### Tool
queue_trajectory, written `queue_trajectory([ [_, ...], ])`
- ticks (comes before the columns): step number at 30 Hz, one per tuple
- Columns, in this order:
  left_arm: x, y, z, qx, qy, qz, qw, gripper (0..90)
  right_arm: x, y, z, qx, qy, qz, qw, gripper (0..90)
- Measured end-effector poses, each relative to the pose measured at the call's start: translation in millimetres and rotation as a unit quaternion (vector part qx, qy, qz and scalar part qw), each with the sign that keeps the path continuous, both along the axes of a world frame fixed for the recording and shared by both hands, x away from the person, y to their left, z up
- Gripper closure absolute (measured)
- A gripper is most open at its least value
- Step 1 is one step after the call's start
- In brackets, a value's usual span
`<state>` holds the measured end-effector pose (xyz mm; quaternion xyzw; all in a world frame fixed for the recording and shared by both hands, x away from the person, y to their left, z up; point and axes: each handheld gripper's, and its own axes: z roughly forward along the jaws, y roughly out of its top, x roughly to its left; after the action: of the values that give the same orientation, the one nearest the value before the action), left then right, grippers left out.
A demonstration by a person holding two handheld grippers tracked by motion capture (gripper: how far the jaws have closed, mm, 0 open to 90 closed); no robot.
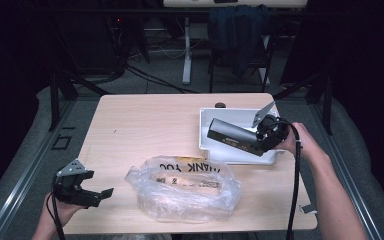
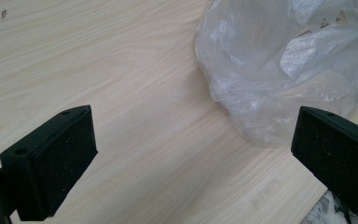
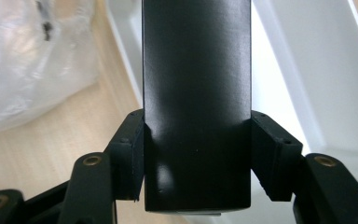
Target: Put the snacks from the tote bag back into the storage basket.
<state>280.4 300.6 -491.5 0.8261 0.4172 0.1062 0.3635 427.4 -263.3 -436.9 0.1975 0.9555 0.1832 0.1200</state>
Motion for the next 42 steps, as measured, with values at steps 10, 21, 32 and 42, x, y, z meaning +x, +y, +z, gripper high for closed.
queue_trajectory([
  [10, 1.5, -0.3, -2.8, 0.006, 0.005, 0.003, 1.0000, 0.0, 16.2, -3.8, -30.9, -0.027, 0.012, 0.004, 0.9995, 42.9],
  [21, 1.7, -0.7, -4.4, 0.008, 0.007, 0.006, 0.9999, 0.0, 28.4, -2.2, -54.7, -0.046, 0.016, 0.009, 0.9988, 42.8],
  [32, 2.6, -3.2, -6.4, 0.010, 0.010, 0.005, 0.9999, 0.0, 34.6, 2.8, -65.7, -0.054, 0.022, 0.021, 0.9981, 42.0],
  [42, 2.1, -2.8, -7.7, 0.008, 0.017, 0.001, 0.9998, 0.0, 36.6, -2.9, -70.0, -0.043, 0.035, -0.017, 0.9983, 23.2],
])
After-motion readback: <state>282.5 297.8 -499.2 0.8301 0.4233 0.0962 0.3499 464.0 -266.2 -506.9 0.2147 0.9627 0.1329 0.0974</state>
